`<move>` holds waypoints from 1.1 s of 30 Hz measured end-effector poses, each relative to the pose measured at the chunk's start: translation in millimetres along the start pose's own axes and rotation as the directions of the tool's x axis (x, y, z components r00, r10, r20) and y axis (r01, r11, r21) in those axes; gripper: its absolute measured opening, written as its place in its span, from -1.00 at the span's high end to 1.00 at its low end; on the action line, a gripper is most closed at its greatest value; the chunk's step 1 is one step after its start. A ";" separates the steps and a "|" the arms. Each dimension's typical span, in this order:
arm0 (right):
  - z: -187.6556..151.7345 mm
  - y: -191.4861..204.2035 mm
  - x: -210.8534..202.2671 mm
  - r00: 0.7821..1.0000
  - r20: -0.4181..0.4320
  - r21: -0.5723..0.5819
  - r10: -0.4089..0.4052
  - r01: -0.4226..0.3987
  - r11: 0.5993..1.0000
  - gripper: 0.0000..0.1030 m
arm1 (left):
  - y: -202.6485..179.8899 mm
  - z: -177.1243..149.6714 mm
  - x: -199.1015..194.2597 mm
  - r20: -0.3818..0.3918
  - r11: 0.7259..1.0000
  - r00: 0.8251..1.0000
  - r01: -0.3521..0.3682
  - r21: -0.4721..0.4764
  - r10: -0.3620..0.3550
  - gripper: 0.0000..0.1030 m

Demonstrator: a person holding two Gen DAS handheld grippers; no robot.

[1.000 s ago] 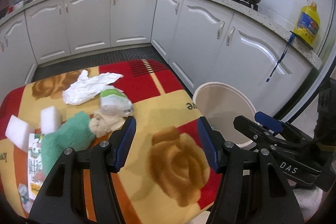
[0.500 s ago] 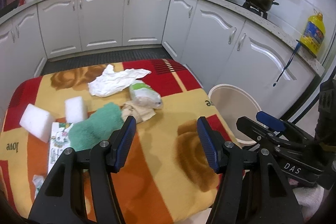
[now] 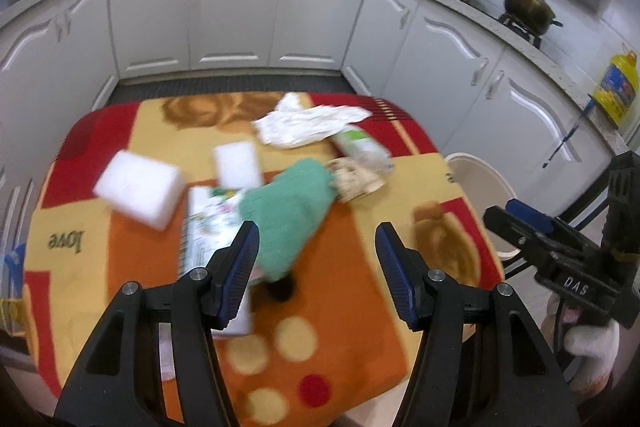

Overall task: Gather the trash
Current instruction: 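Grasp the clear plastic wrapper with the left tool while the right tool grasps the green fuzzy cloth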

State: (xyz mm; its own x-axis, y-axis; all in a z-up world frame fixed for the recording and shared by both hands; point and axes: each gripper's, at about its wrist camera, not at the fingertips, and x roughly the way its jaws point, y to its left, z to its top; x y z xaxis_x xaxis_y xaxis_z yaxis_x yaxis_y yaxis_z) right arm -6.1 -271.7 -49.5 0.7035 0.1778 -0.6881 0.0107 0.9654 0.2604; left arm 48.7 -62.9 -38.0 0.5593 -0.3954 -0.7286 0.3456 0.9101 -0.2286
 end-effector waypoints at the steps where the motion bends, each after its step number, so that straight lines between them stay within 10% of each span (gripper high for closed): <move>1: -0.5 3.3 2.6 1.000 -0.006 -0.007 0.005 -0.005 1.000 -0.47 | 6.5 -1.7 -1.6 -0.004 1.000 1.000 -0.006 -0.008 0.006 -0.15; 15: -5.4 42.6 34.3 0.992 -0.088 -0.053 0.086 -0.091 0.994 -0.54 | 101.9 -53.4 -32.0 -0.091 0.992 0.994 -0.069 -0.106 0.060 -0.15; 33: 3.8 94.0 114.4 0.941 -0.231 0.108 0.248 -0.228 0.968 -0.66 | 116.3 -67.7 16.1 -0.139 0.991 0.990 -0.008 -0.132 -0.010 0.00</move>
State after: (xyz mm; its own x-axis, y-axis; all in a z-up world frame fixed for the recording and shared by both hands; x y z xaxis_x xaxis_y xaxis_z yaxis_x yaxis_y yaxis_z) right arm 78.1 -161.4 -101.2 0.5008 0.4503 -0.7392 -0.0733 0.8730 0.4822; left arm 46.9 44.9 -120.0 0.4456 -0.3835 -0.8089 0.2382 0.9218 -0.3059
